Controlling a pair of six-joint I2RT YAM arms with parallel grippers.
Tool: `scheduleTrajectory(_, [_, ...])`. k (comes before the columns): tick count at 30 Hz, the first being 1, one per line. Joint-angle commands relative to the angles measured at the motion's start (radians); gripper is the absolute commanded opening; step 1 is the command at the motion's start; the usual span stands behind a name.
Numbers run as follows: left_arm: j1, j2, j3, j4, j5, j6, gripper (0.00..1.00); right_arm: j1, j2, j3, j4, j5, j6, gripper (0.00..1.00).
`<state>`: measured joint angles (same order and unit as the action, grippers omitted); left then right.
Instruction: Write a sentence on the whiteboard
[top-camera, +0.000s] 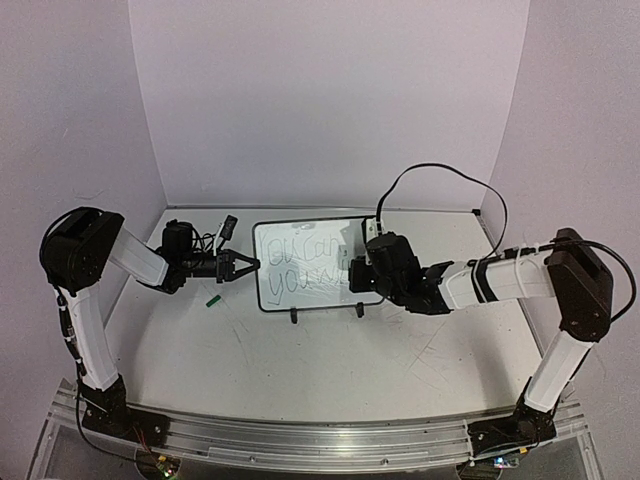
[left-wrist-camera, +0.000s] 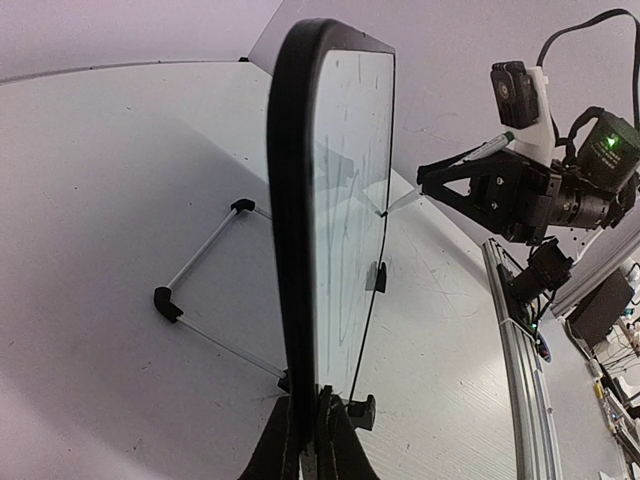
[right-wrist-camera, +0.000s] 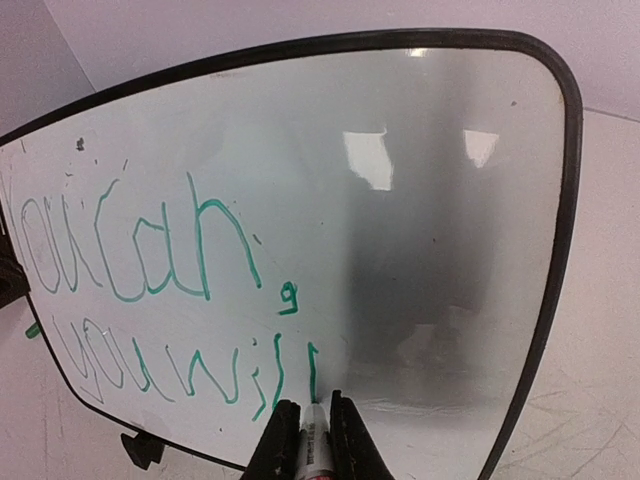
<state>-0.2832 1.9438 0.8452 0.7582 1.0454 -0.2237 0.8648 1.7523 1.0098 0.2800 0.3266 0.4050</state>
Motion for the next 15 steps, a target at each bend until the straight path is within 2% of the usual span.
scheduleTrajectory(1, [-0.008,-0.012,0.021,-0.062,-0.088,0.052,0.00,-0.003,0.013,-0.022,-0.005,0.026,0.021,0.00])
scheduleTrajectory(15, [-0.009,-0.013,0.021,-0.063,-0.090,0.053,0.00,0.000,-0.006,-0.048,-0.008,0.055,0.023,0.00])
